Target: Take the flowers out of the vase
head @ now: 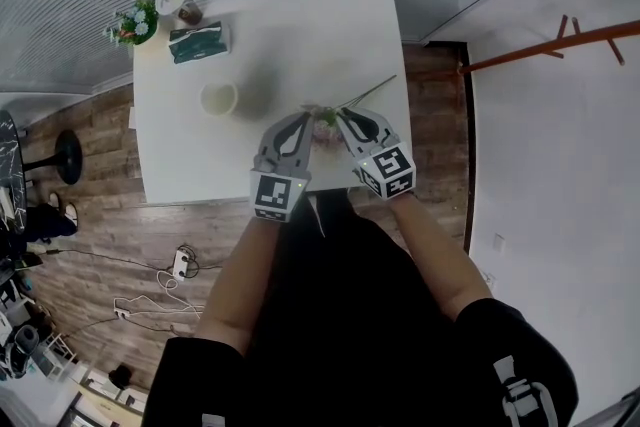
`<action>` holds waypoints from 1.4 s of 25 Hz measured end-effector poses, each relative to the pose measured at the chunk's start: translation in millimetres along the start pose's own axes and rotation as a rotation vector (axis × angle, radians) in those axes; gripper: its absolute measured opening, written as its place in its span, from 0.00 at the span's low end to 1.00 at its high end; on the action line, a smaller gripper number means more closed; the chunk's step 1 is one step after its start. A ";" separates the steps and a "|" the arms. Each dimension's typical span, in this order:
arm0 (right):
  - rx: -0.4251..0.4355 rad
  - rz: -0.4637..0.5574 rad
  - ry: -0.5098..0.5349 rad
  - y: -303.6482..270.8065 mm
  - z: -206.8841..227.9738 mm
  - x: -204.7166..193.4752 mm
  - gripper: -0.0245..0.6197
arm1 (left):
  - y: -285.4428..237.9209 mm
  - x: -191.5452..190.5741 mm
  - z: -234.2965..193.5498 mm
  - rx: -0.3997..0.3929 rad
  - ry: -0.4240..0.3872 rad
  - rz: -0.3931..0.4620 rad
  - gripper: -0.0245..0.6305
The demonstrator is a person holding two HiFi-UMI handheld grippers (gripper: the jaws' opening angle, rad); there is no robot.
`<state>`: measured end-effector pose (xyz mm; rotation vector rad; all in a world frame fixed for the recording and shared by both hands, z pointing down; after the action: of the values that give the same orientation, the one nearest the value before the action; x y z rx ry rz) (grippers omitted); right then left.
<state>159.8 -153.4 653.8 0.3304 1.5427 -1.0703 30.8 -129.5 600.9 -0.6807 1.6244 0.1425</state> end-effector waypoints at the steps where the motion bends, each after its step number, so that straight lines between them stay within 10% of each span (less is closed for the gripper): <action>1: 0.008 -0.003 -0.007 -1.2 -0.1 -1.3 0.10 | -0.4 -0.7 0.1 0.002 0.001 -0.002 0.06; 16: 0.102 0.041 -0.018 -7.2 -14.7 11.0 0.33 | 7.9 1.0 -4.1 0.024 0.014 0.004 0.06; 35: 0.192 0.275 0.128 55.5 -38.7 136.2 0.29 | 62.8 88.9 16.5 0.049 -0.001 0.137 0.06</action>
<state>135.6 -140.5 504.2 0.7337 1.4578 -0.9953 11.9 -101.2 496.1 -0.5317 1.6688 0.2023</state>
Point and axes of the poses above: the fingertips, and each gripper's own axes: y backward along the fingers, z to its right, x out of its top, the point moved 6 cm from there along y, backward along the fingers, and after that the axes turned 7 degrees about y, right-handed, at the moved point
